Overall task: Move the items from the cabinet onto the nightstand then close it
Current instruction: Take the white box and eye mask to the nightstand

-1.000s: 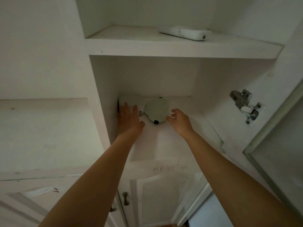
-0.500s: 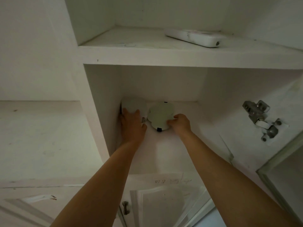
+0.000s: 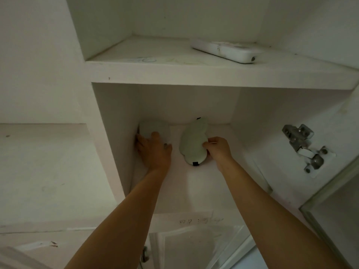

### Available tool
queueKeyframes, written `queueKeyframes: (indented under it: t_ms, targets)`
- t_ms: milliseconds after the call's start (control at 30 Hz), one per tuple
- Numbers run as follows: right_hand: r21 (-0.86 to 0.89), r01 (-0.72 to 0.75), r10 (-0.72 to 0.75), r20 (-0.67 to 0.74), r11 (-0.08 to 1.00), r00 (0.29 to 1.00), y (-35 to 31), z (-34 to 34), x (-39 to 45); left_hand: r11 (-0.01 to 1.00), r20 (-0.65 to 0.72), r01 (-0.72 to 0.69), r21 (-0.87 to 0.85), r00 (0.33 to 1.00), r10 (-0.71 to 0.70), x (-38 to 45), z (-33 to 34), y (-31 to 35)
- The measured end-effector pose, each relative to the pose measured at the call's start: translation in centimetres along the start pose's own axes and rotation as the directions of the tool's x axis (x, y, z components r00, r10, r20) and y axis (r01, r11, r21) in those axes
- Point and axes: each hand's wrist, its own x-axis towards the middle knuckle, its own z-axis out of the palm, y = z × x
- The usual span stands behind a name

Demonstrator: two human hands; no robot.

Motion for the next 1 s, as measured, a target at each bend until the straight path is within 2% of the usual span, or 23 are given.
queueKeyframes:
  t_ms: [133, 433, 767, 1000]
  targets:
    - [0.027, -0.015, 0.016, -0.026, 1.000, 1.000, 0.3, -0.6, -0.3, 0.989, -0.090, 0.124, -0.081, 0.987, -0.131, 0.7, 0.9, 0.9]
    - [0.131, -0.059, 0.067, -0.055, 0.990, 0.996, 0.8, -1.8, -1.5, 0.964, -0.163, 0.198, -0.177, 0.960, -0.227, 1.7, 2.0, 1.8]
    - [0.228, -0.045, 0.061, -0.065, 0.973, 0.996, 0.8, -2.4, -3.1, 0.955, -0.197, 0.135, -0.266, 0.962, -0.191, 1.0, 1.2, 1.3]
    - [0.255, 0.019, 0.005, -0.095, 0.967, 0.995, 0.2, -3.2, -5.5, 0.940, -0.146, -0.016, -0.341, 0.989, -0.036, -1.4, -0.9, 2.3]
